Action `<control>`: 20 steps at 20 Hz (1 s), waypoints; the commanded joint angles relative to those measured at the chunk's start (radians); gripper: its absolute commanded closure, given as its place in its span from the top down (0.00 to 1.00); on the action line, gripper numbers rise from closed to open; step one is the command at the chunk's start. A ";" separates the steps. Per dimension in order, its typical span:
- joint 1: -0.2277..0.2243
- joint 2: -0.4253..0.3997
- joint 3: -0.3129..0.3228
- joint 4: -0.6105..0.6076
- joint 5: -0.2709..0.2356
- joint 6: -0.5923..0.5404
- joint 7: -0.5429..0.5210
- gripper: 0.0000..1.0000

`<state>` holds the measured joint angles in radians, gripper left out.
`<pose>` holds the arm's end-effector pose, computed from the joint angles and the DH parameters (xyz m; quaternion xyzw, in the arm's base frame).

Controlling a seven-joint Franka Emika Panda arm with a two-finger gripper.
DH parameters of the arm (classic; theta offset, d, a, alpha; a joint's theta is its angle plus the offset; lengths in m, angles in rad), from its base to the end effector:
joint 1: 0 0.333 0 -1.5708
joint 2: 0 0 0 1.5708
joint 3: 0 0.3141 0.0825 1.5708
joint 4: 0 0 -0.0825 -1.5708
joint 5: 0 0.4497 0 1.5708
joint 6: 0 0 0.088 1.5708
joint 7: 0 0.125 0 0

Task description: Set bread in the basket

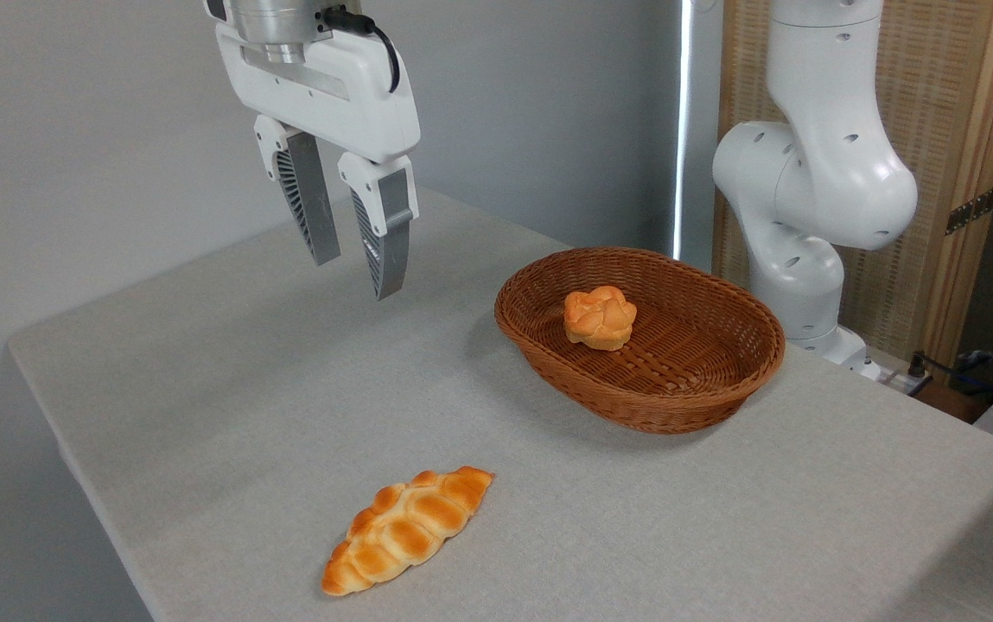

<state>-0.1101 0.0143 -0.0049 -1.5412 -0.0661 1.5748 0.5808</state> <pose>0.6207 -0.0800 0.6123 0.9395 -0.3409 0.0170 0.0300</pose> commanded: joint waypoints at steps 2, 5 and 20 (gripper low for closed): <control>0.000 -0.002 0.003 0.003 0.012 -0.013 -0.002 1.00; 0.000 -0.002 0.003 0.003 0.012 -0.012 -0.001 1.00; 0.000 -0.102 0.052 -0.201 0.020 0.193 0.017 1.00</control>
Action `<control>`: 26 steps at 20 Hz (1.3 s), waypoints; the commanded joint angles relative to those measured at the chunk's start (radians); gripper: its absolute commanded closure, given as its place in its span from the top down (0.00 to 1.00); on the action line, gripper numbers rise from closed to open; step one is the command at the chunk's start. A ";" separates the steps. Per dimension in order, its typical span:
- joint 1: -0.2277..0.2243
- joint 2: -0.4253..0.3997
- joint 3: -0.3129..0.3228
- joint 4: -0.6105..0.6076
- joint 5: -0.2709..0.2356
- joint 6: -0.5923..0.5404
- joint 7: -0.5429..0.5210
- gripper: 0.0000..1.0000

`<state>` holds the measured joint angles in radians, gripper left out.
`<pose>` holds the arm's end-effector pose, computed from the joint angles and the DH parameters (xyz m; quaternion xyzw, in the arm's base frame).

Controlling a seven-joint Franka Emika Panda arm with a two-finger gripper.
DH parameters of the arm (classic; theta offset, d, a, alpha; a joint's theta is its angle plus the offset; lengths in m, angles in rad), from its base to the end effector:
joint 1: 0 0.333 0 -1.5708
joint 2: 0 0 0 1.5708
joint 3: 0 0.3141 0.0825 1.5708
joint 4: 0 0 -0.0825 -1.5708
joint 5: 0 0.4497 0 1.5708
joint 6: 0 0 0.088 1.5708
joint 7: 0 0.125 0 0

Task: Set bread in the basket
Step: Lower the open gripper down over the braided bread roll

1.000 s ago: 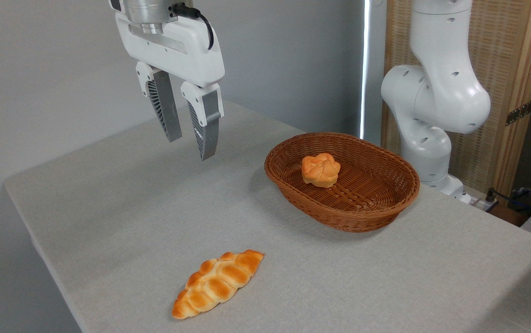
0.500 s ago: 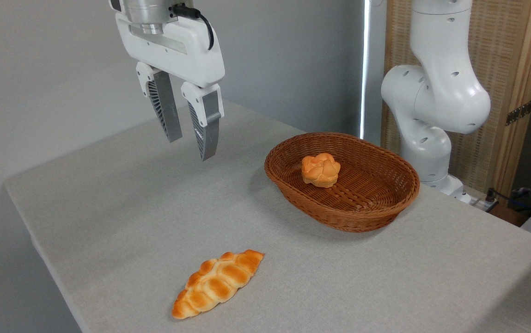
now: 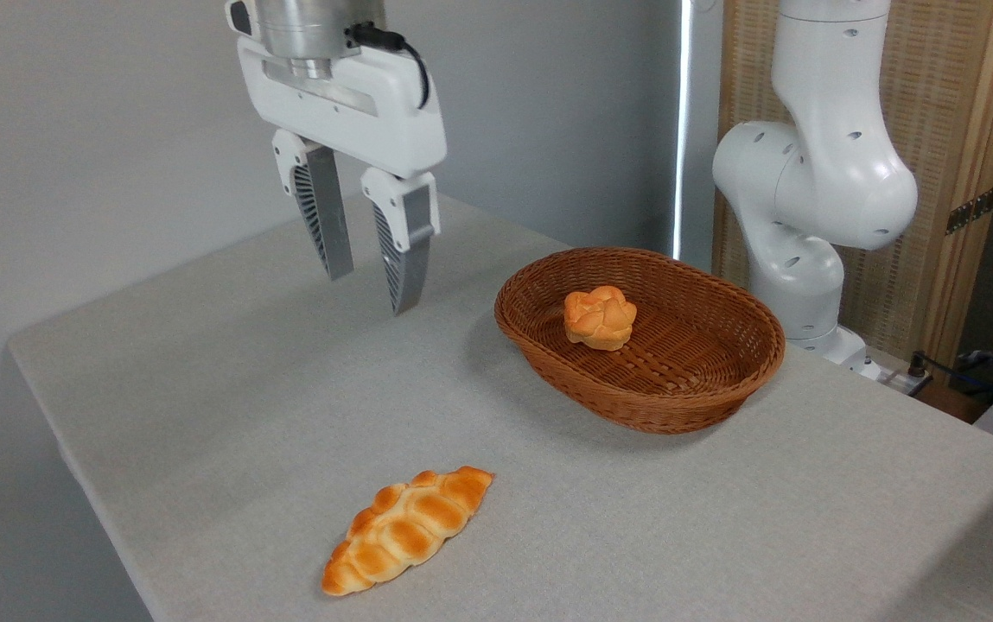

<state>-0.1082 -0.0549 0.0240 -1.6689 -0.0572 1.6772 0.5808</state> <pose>0.6110 -0.0578 0.5951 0.9451 -0.3241 0.0378 0.0205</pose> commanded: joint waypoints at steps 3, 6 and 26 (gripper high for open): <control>0.002 -0.033 0.025 -0.120 0.011 0.131 0.042 1.00; 0.005 -0.020 0.027 -0.134 0.011 0.136 0.042 1.00; -0.001 -0.014 0.016 -0.290 -0.001 0.386 0.042 1.00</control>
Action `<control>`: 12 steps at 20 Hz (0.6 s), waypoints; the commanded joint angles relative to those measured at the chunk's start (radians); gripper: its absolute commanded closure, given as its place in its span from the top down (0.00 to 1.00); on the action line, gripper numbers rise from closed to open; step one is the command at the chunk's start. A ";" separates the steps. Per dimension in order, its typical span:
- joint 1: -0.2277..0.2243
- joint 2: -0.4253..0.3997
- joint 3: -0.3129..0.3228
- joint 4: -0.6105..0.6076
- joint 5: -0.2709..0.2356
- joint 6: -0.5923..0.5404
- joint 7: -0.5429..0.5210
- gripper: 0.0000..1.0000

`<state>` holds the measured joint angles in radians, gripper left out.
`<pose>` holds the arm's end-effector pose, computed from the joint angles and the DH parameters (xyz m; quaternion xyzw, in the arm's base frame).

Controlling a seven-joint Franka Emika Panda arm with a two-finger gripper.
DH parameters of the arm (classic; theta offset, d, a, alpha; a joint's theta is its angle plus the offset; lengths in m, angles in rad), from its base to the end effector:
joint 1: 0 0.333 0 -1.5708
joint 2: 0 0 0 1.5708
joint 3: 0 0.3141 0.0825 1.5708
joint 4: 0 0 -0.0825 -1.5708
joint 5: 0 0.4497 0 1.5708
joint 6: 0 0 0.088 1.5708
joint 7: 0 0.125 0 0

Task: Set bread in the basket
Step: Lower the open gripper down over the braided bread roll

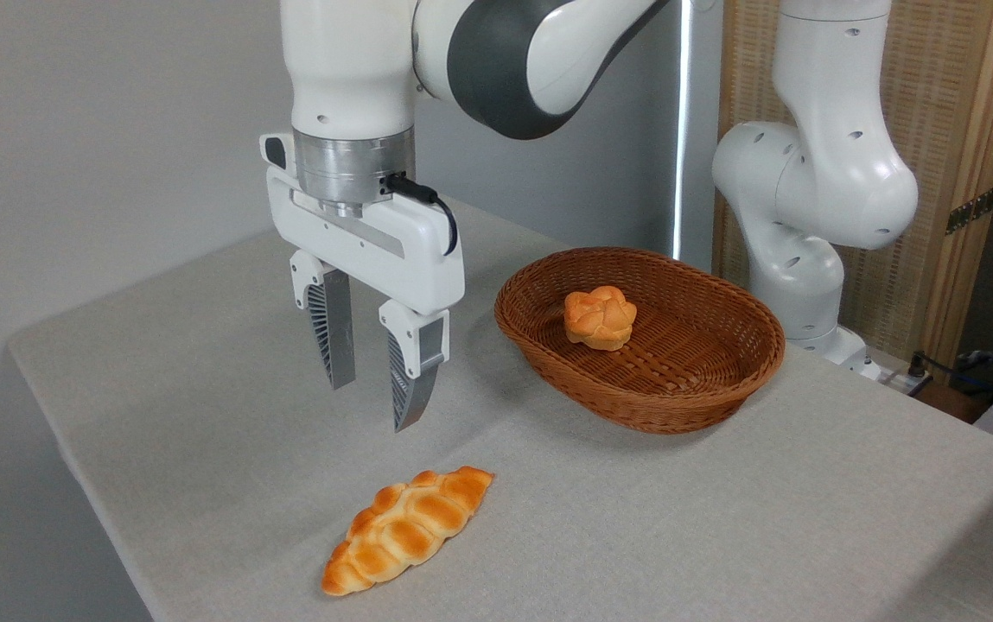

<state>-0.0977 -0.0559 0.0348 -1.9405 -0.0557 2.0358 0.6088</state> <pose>0.6224 -0.0430 0.4807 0.9445 -0.3185 0.0799 0.0054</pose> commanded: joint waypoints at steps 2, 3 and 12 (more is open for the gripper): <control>-0.013 -0.016 0.005 -0.018 -0.003 0.027 0.014 1.00; -0.019 -0.018 0.005 -0.021 -0.003 0.024 0.014 1.00; -0.048 -0.013 0.004 -0.090 0.010 0.087 0.045 1.00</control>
<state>-0.1346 -0.0556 0.0334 -1.9780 -0.0557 2.0446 0.6163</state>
